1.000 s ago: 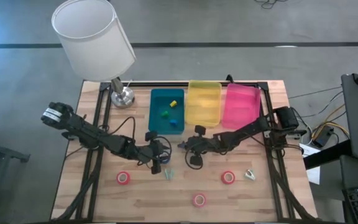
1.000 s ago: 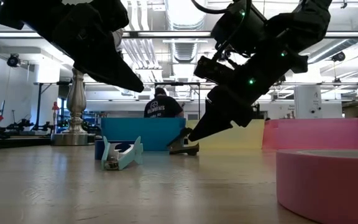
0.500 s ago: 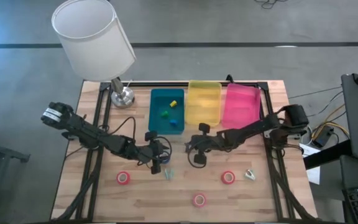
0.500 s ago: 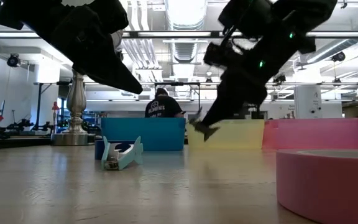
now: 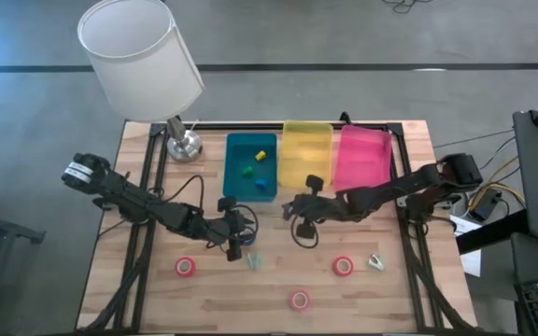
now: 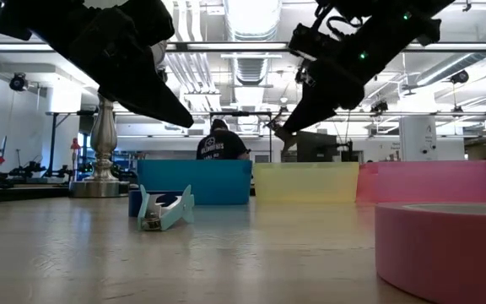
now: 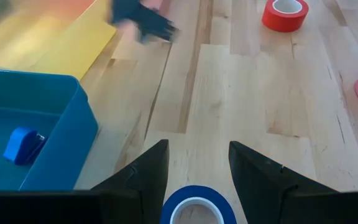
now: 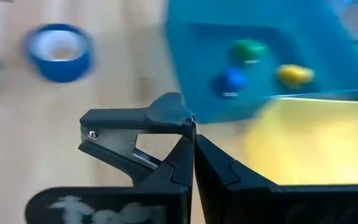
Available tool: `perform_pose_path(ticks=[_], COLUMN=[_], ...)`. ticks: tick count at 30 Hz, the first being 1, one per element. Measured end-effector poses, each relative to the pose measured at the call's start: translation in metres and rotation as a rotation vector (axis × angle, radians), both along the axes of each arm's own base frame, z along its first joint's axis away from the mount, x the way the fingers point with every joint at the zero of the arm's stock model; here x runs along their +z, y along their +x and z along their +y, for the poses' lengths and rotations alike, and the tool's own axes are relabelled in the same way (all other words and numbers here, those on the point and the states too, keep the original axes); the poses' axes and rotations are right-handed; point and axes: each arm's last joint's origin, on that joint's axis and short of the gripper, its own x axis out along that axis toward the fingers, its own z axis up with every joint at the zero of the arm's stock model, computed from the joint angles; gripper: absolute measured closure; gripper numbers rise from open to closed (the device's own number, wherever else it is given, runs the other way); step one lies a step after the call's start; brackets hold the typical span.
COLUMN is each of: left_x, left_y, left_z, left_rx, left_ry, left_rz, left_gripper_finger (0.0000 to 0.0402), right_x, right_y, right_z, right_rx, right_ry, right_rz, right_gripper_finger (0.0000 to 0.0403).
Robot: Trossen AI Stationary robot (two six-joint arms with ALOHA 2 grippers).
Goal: Pick and place Stapler, Stapler remover, tape
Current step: Put the black staple remover into the yellow bin
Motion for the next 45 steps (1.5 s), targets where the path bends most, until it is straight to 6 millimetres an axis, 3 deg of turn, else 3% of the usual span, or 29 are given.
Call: perform_pose_path(ticks=[6,12,17,21,29,45], left_x=[0.000,0.000,0.000,0.000,0.000,0.000], left_y=[0.000,0.000,0.000,0.000,0.000,0.000], left_z=[0.000,0.000,0.000,0.001,0.001,0.001], left_rx=[0.000,0.001,0.008,0.009,0.014,0.023], left_ry=[0.000,-0.002,0.002,0.001,-0.004,-0.019], left_rz=[0.001,0.000,-0.002,-0.004,-0.004,-0.006], left_gripper_finger=[0.0229,0.0229,0.0229,0.0229,0.0229,0.0229], right_x=[0.026,0.044,0.030,0.004,-0.040,-0.054], right_y=[-0.019,-0.036,-0.040,-0.035,-0.026,-0.022], right_z=[-0.025,-0.072,-0.117,-0.140,-0.157,-0.168], right_rx=[-0.273,-0.465,-0.536,-0.533,-0.613,-0.663], right_ry=[-0.237,-0.232,-0.146,-0.070,-0.003,0.009], right_rz=[-0.013,-0.038,-0.007,0.049,0.129,0.147], right_gripper_finger=[0.0395,0.0395,0.0395,0.0394,0.0394,0.0394])
